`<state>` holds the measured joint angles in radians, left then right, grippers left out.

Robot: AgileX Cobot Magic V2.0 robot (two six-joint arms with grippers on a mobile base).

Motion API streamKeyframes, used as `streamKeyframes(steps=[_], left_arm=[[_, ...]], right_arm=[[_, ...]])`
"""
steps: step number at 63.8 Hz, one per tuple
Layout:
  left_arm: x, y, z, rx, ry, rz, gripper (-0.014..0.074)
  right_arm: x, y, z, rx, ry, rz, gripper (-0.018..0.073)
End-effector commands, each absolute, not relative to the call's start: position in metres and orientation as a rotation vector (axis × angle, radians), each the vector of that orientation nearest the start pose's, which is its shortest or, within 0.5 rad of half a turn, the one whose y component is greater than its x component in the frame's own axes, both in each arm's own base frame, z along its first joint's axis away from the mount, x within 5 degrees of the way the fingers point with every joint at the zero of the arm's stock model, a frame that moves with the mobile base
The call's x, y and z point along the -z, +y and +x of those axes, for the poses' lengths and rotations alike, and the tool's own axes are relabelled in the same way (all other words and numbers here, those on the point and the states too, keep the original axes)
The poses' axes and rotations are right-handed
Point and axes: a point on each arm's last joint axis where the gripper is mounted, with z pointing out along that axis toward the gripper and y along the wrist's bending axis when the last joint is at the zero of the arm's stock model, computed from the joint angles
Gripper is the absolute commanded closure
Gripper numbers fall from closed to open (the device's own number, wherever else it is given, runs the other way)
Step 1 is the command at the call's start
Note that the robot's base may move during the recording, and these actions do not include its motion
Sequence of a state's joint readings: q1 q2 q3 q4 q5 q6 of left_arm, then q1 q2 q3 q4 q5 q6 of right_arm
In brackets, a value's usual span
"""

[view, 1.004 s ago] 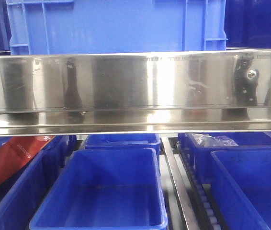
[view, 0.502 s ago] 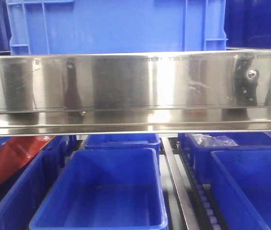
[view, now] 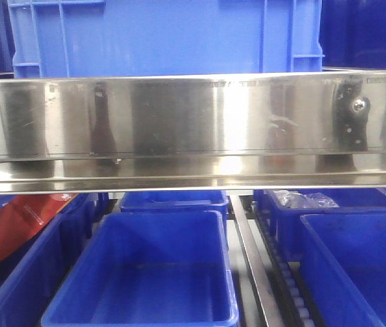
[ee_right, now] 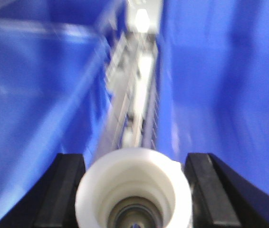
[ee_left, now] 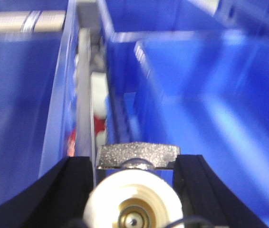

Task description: Place valve from conveyor to right shelf box

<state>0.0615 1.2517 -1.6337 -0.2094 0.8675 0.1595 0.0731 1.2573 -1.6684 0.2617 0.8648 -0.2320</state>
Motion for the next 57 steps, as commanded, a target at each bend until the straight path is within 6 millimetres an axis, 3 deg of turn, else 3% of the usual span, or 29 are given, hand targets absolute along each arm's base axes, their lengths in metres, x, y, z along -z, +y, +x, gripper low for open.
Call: streamKeyframes(steps=[1, 12, 22, 34, 45, 57], left_arm=[[-0.524, -0.011, 0.251, 0.132, 1.861, 0.127, 0.0707], [-0.543, -0.051, 0.278, 0.23, 1.824, 0.27, 0.0707], [-0.533, -0.099, 0.312, 0.308, 1.84, 0.402, 0.0707], [-0.485, -0.143, 0.36, 0.323, 1.945, 0.498, 0.0707], [-0.441, -0.155, 0.395, 0.31, 2.055, 0.517, 0.0707], [-0.416, -0.16, 0.411, 0.299, 2.118, 0.53, 0.0707]], right_arm=[[-0.538, 0.05, 0.238, -0.233, 1.749, -0.308, 0.0712], [-0.544, 0.092, 0.26, -0.335, 1.72, -0.431, 0.0712], [-0.534, 0.129, 0.288, -0.399, 1.73, -0.508, 0.0712], [-0.497, 0.164, 0.329, -0.43, 1.812, -0.561, 0.0712], [-0.458, 0.18, 0.361, -0.43, 1.909, -0.579, 0.0712], [-0.423, 0.191, 0.386, -0.439, 1.99, -0.587, 0.0711]])
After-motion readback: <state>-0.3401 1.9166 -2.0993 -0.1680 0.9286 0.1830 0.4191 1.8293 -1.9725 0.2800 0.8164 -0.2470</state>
